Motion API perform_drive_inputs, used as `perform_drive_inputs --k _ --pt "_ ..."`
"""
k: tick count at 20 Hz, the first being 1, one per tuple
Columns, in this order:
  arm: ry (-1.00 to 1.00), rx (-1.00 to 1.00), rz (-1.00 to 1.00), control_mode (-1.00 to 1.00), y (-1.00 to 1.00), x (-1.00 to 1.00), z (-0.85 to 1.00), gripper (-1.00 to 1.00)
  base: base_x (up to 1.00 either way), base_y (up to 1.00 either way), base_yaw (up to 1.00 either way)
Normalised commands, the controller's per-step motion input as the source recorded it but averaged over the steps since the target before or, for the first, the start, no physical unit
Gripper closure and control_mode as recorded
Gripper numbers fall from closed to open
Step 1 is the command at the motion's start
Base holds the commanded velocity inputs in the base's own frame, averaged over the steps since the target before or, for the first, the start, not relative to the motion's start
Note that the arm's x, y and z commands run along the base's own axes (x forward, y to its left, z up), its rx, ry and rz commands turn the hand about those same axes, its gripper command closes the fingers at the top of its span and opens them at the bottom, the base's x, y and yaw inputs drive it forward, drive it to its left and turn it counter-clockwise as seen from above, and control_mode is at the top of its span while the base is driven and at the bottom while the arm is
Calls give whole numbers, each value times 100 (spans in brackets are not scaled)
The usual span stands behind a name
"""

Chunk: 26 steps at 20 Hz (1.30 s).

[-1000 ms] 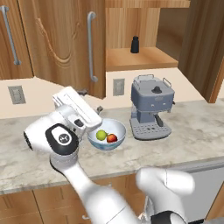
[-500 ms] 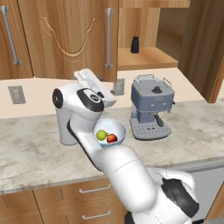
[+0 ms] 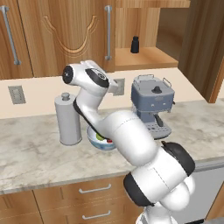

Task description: Open the cabinet. Pick the peach and pear from the cabinet and place them into the bowl. Then close the cabinet.

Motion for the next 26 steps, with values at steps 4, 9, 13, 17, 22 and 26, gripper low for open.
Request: perform_drive_inputs --k 4,9,13,17,22,26 --pt "-4 -5 0 -100 -36 78 -50 -100 0 0 0" --pt "-6 -1 2 -100 -1 -50 -8 -100 0 0 0" --pt "-3 5 4 -100 3 -100 12 -100 0 0 0" --pt "12 4 4 -100 7 -100 25 -100 0 0 0" --pt "14 2 3 -100 2 -100 17 -100 0 0 0" --pt "13 0 5 -100 0 -100 6 -100 0 0 0"
